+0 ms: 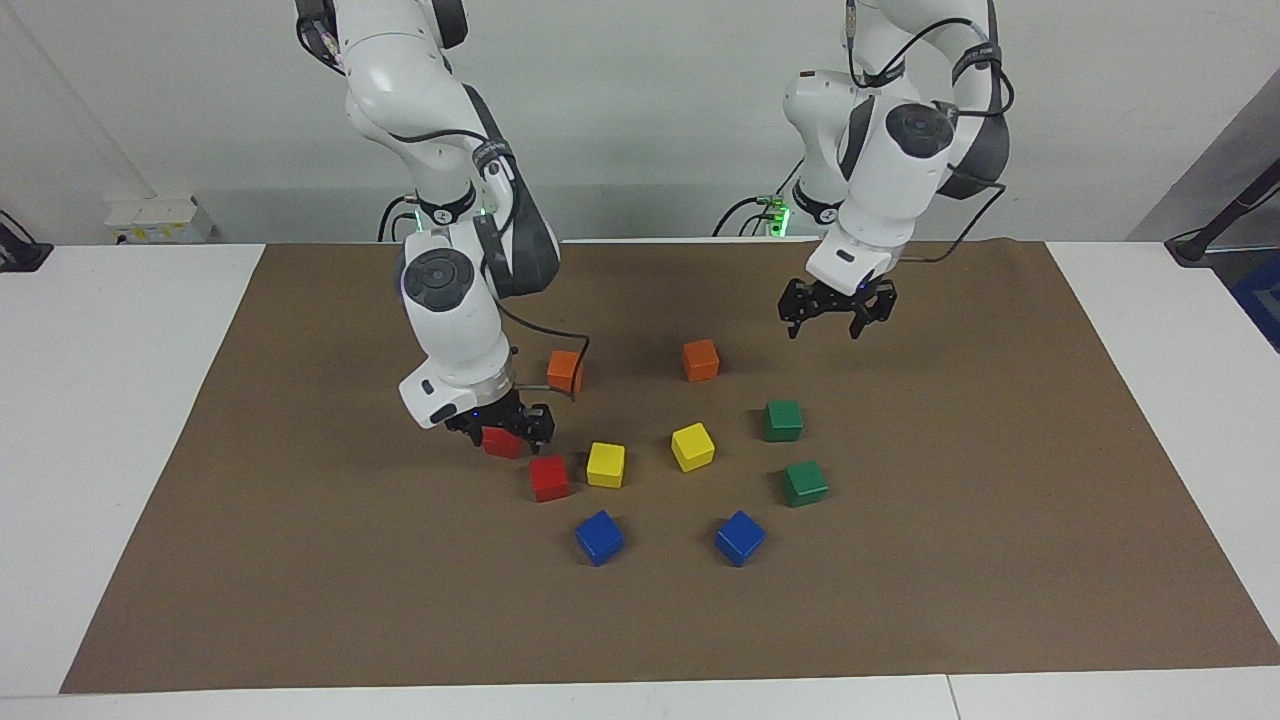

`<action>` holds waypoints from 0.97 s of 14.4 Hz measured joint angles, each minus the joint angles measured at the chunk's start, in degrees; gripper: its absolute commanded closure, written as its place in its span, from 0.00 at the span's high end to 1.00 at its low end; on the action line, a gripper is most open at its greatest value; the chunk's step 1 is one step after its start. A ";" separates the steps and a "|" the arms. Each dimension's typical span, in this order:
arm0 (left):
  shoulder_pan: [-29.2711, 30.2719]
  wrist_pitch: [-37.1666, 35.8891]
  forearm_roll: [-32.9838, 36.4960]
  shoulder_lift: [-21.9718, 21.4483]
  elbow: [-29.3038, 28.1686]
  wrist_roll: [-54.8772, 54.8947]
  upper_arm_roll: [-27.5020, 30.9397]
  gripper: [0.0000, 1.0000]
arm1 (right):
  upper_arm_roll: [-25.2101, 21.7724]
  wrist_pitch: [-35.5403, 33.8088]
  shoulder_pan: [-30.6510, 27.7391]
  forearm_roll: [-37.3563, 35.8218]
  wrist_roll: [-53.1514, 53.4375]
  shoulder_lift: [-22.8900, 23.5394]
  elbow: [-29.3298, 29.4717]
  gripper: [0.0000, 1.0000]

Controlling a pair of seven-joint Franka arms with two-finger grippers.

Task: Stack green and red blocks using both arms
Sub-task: 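Reach the left gripper to a green block while the right gripper reaches red, then grasp the green block with the left gripper while the right gripper grasps red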

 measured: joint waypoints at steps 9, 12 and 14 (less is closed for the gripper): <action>-1.12 8.04 -0.93 11.26 2.84 -0.52 0.04 1.00 | -0.18 1.76 -1.42 0.00 0.00 -0.31 -3.71 0.90; -1.44 9.04 -0.93 13.62 3.86 -0.53 0.03 1.00 | -0.19 2.34 -1.92 0.00 0.01 -0.75 -5.45 0.90; -1.45 9.97 -0.93 14.48 3.91 -0.53 0.04 1.00 | -0.18 3.39 -1.94 0.00 0.34 -1.09 -6.65 0.90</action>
